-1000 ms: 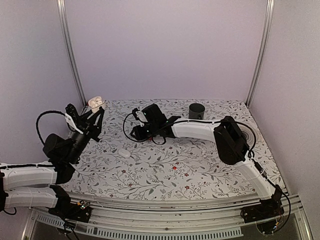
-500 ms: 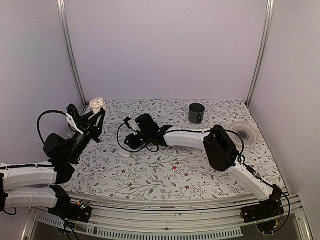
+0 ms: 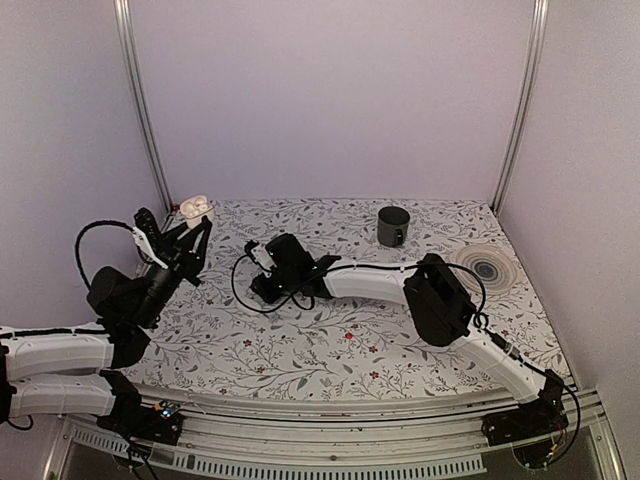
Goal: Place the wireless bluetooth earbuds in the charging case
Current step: Pick up the left earbud from the center of the board.
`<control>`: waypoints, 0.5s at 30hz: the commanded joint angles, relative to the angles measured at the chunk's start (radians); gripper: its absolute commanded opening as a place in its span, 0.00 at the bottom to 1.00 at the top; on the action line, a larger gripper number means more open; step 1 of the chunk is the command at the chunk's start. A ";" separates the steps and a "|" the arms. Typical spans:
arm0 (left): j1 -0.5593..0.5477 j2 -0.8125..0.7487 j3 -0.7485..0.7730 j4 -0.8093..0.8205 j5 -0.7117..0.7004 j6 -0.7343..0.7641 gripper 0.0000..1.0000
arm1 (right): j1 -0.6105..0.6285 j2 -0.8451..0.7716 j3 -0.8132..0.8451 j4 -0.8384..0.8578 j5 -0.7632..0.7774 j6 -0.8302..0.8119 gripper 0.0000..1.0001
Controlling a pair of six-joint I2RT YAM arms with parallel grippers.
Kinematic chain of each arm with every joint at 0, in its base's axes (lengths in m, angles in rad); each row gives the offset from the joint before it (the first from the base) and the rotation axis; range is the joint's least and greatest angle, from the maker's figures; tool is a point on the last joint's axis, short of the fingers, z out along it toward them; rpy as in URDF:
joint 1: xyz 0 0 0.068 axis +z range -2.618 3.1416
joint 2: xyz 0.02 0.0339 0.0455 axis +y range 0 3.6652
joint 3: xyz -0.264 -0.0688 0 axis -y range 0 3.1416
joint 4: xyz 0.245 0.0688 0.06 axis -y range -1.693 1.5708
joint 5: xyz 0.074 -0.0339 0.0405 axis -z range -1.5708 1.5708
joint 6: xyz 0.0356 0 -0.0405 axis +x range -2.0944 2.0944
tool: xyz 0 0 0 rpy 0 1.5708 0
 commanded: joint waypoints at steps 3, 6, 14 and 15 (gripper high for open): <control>0.014 0.017 0.004 0.021 0.002 -0.008 0.00 | 0.027 -0.013 -0.027 -0.043 0.072 -0.081 0.38; 0.014 0.025 0.004 0.028 0.002 -0.011 0.00 | 0.040 -0.022 -0.041 -0.041 0.086 -0.112 0.36; 0.014 0.033 0.004 0.040 0.003 -0.015 0.00 | 0.044 -0.046 -0.083 -0.025 0.097 -0.125 0.28; 0.015 0.033 0.002 0.039 0.003 -0.015 0.00 | 0.043 -0.051 -0.093 -0.017 0.096 -0.124 0.27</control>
